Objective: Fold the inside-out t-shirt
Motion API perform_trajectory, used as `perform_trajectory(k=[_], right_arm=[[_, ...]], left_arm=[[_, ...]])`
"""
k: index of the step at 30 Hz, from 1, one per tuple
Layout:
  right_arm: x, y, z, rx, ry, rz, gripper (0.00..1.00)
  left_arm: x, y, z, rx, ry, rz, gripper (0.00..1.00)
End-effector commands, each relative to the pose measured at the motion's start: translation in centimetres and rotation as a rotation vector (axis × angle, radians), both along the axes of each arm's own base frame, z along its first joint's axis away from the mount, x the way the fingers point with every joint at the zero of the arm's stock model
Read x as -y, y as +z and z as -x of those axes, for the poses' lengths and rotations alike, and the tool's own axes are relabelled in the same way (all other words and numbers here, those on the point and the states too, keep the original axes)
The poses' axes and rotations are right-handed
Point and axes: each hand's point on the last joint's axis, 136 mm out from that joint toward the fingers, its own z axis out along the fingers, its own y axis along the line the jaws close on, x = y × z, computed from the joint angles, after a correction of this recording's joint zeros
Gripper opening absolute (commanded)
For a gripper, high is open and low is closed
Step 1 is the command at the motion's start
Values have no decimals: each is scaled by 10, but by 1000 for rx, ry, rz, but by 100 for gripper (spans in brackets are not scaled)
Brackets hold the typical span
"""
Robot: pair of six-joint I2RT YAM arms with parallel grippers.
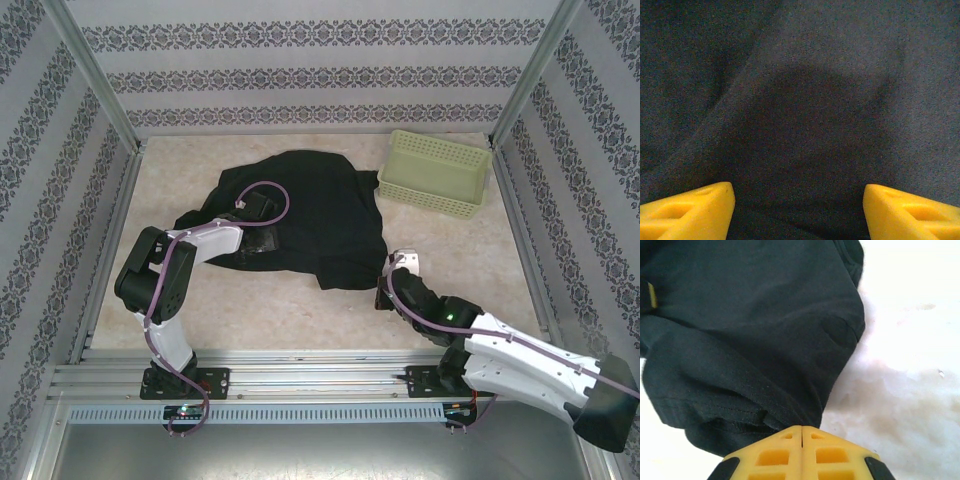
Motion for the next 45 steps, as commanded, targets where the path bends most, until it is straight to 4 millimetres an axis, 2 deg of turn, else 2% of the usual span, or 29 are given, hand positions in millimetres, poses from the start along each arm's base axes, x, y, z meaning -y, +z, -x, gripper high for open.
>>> perform_trajectory(k=[1, 4, 6, 9, 14, 17, 20, 23, 28, 32, 35, 40, 42, 45], right_arm=[[-3, 10, -5, 45, 1, -54, 0], [-9, 16, -12, 46, 9, -83, 0], [-8, 22, -17, 46, 0, -50, 0], [5, 39, -25, 73, -59, -3, 0], [58, 54, -32, 78, -276, 10, 0], [76, 56, -29, 89, -328, -7, 0], [80, 62, -27, 118, -330, -44, 0], [78, 66, -27, 127, -308, -62, 0], [76, 73, -32, 134, -297, -53, 0], [69, 75, -36, 124, -274, -56, 0], [66, 76, -39, 123, -268, -65, 0], [63, 80, -42, 125, -261, -65, 0], [62, 85, -43, 129, -260, -58, 0], [62, 95, -45, 142, -255, -53, 0]], left_arm=[[12, 8, 21, -60, -78, 0, 72], [22, 29, 29, -27, -123, 19, 77], [13, 45, 36, 10, -104, 9, 79], [-28, 69, 50, 74, -8, -59, 82], [-118, 86, 74, 138, 279, -82, 79], [-147, 81, 83, 154, 407, -77, 78], [-160, 63, 89, 105, 485, -34, 74], [-160, 48, 94, 68, 508, -11, 73], [-140, 30, 103, -2, 499, 98, 63], [-128, 30, 128, -23, 491, 158, 68], [-119, 28, 146, -30, 478, 189, 69], [-100, 10, 157, -77, 455, 261, 68], [-96, 7, 152, -61, 449, 286, 61], [-89, 15, 133, -6, 419, 330, 38]])
